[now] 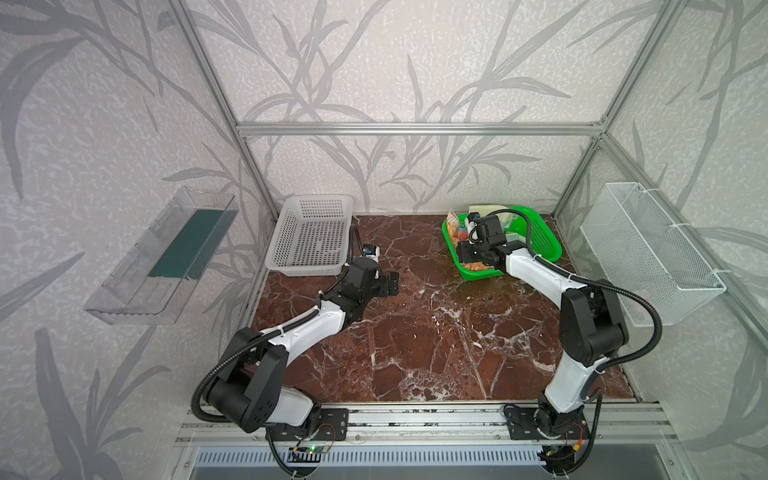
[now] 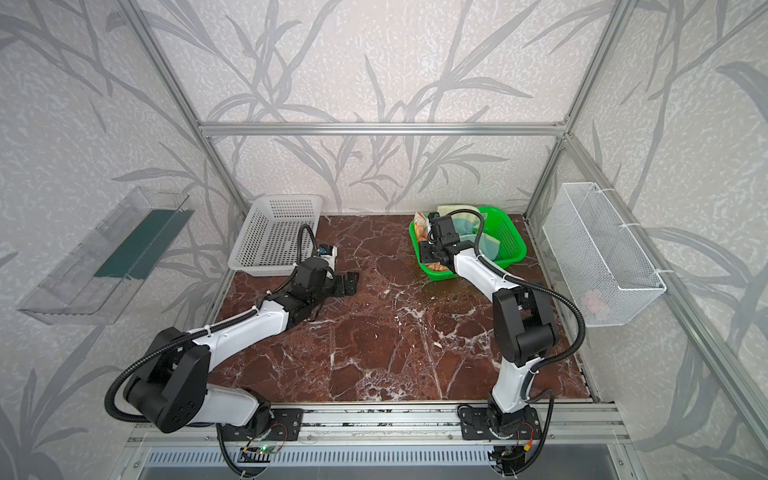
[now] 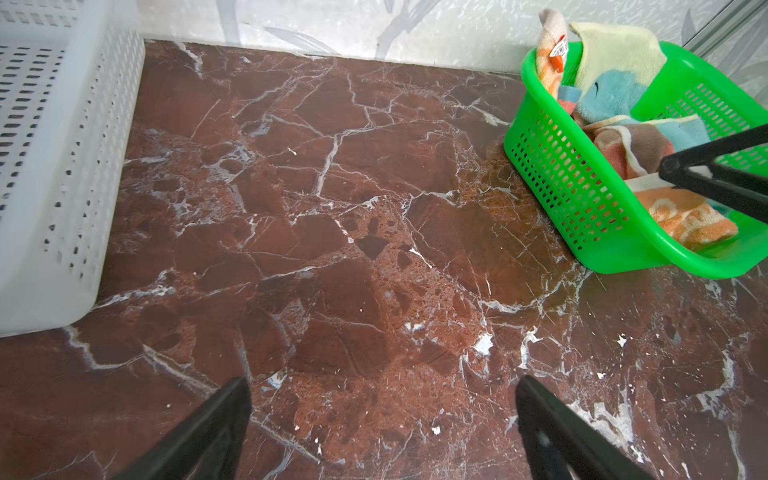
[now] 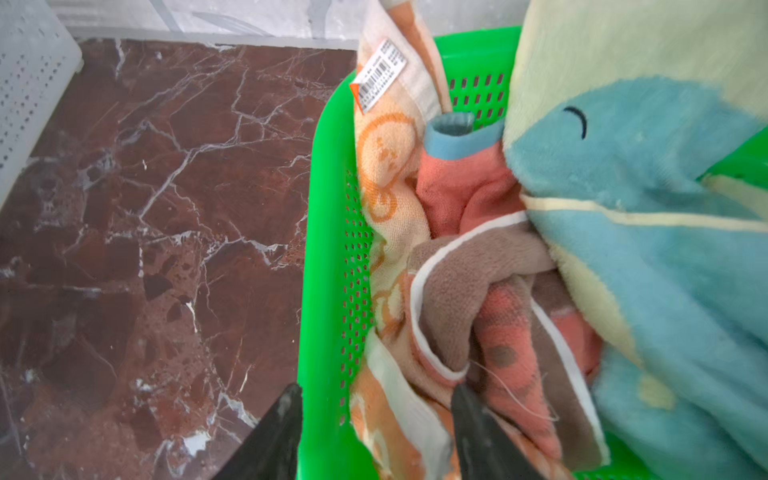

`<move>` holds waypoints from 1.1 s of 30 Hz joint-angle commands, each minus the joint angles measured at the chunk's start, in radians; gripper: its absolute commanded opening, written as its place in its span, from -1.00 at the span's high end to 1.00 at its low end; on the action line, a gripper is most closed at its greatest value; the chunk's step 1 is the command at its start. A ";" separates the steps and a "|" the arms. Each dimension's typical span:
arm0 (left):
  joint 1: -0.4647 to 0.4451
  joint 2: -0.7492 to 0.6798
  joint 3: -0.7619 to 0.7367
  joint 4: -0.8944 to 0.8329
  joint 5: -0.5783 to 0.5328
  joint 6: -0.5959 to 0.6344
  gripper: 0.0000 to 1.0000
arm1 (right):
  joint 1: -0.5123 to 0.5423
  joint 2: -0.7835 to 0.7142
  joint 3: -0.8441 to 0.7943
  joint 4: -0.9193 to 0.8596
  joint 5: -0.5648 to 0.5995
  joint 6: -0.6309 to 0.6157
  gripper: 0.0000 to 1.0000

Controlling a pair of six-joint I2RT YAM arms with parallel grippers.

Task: Fold and stack the towels
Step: 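Grasp the orange bunny towel in the green basket with right gripper while left arm advances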

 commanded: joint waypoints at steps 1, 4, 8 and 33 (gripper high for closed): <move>-0.012 0.007 0.031 -0.003 0.001 -0.011 -0.98 | -0.005 0.017 0.034 -0.041 0.042 0.036 0.01; -0.018 0.003 0.031 -0.005 -0.002 -0.011 -0.98 | -0.005 0.018 0.024 -0.040 0.070 0.045 0.16; -0.026 -0.002 0.028 -0.004 -0.005 -0.011 -0.98 | -0.005 0.026 0.027 -0.054 0.065 0.039 0.43; -0.063 -0.020 0.031 0.001 -0.025 0.018 -0.98 | -0.112 -0.290 0.391 -0.129 -0.056 -0.101 1.00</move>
